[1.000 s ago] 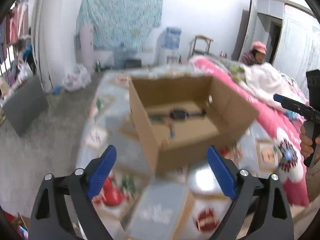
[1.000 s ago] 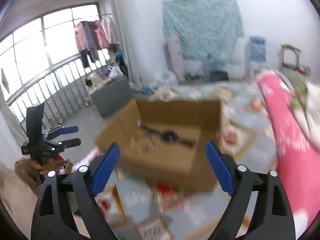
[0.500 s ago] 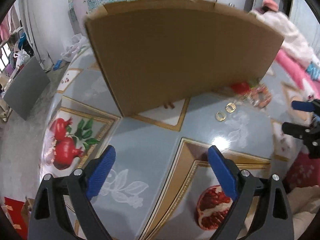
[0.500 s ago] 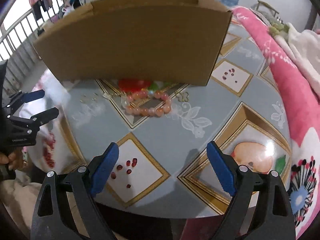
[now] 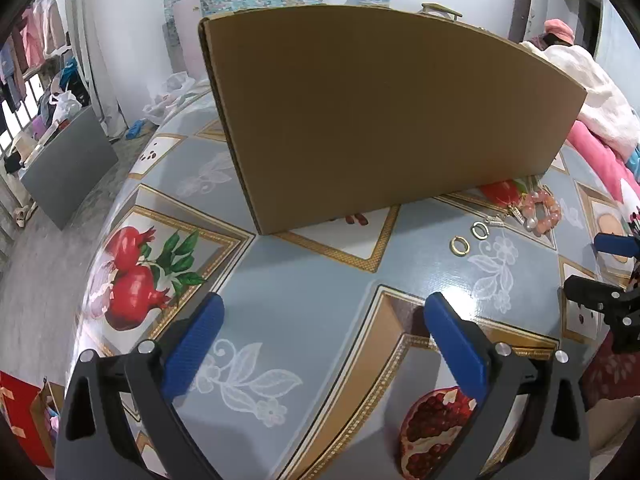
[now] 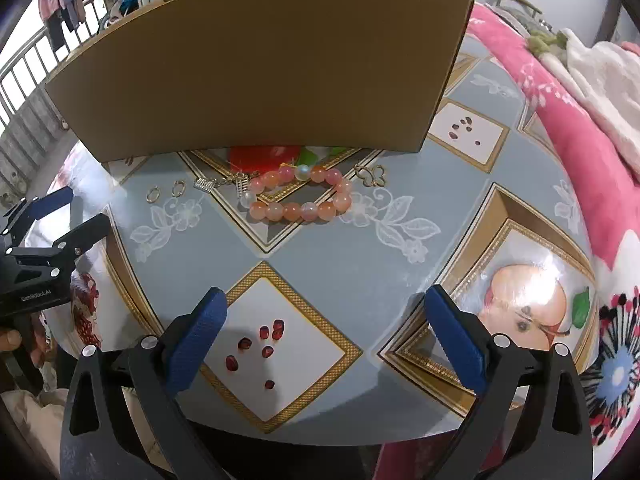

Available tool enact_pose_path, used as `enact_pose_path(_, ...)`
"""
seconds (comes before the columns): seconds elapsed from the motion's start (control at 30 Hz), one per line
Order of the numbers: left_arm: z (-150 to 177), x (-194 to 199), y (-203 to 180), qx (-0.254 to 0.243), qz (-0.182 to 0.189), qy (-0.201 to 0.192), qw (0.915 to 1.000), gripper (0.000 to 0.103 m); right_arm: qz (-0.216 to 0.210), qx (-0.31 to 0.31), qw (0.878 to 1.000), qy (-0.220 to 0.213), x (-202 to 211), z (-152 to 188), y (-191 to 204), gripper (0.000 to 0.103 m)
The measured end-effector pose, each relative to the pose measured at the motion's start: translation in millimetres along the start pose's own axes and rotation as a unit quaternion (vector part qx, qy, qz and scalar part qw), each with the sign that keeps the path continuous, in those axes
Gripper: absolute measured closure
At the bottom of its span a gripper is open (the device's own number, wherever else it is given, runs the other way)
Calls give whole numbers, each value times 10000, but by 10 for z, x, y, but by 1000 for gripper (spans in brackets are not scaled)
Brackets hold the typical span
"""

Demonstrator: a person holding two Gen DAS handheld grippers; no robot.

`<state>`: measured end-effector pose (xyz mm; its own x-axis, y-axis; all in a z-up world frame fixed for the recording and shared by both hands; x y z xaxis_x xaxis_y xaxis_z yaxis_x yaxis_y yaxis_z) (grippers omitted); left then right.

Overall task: Organize jewelry
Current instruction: 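Withdraw the right gripper and move the left gripper toward the gold rings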

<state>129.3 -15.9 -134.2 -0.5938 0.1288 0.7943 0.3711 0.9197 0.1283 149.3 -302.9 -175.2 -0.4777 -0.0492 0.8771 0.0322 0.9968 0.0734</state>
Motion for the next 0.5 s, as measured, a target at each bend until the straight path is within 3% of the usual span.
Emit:
enact_pose_path(0.33,14,21,2,140,-91,46,9998,4,-208,121,9995,-184,43,85,-86,8)
enact_pose_path(0.4,12,19,-5,138,-88,51,9999,4,-406,32,9990,-158,83,86,-93,8)
enact_pose_path(0.5,18,25,-15,90,-48,55,9999,4,-837,-61,9953,-493,295,11,-16,8)
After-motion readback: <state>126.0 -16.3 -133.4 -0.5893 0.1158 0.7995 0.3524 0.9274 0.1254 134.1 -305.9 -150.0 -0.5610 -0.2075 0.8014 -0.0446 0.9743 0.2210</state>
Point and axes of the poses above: each gripper's, at about its wrist camera, not at the fingertips, and x roughly against the way its jaws point, y to its left, z to its underside, the point moved 9 cm from there along -x, roughly the way its jaws point, and after that the axes turned 11 degrees about -x, right-handed, at the moved point
